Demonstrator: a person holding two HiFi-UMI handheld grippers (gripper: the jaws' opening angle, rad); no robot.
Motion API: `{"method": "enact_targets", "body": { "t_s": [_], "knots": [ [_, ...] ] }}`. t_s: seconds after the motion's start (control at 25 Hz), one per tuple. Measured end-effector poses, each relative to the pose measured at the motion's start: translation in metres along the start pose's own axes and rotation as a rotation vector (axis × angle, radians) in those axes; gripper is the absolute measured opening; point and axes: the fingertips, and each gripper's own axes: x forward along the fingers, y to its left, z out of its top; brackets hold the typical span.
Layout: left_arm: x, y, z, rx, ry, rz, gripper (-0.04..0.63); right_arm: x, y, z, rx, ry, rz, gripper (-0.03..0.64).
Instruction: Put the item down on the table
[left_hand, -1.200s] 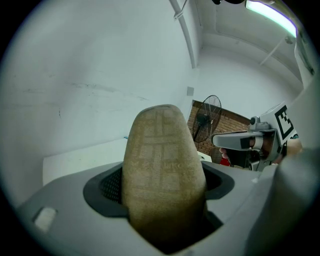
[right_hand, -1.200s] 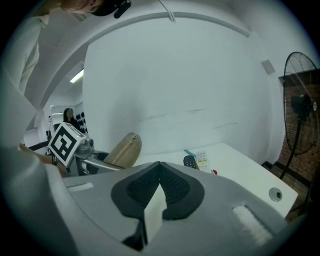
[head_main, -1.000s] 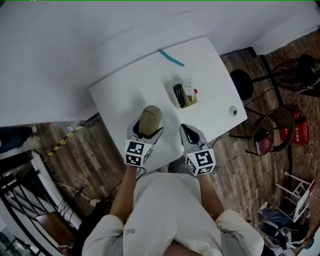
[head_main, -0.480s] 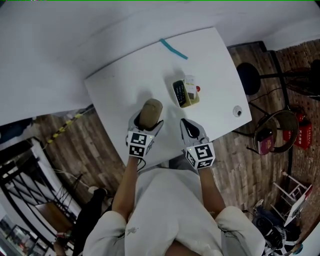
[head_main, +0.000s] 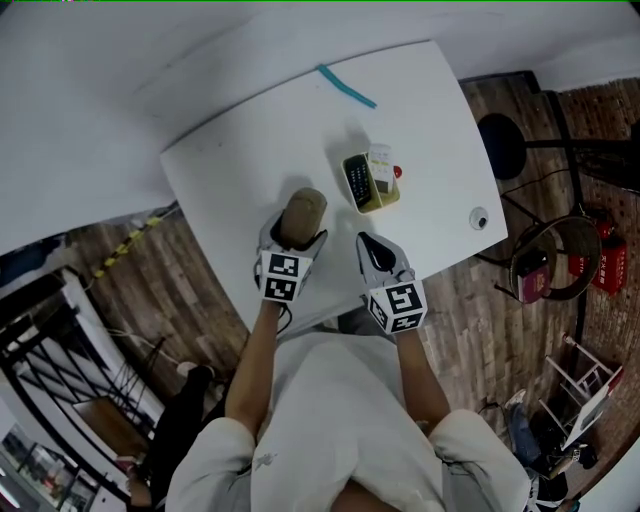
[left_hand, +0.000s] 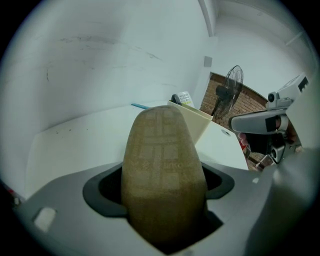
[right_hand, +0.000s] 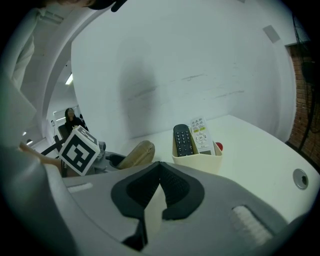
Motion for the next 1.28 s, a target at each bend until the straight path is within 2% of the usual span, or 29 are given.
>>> {"method": "enact_targets", "body": {
  "t_s": [0.68,1.28],
  "knots": [
    [0.023,-0.002,-0.016,0.023,0.066,0.03,0.435,0.003,-0.002,-0.006,0.023,0.005,-0.001,0.003],
    [0.022,-0.004,-0.009,0.03,0.034,0.023,0.448,-0.003,0.002,-0.004,0.012,-0.008,-0.004,0.003]
  ]
}}
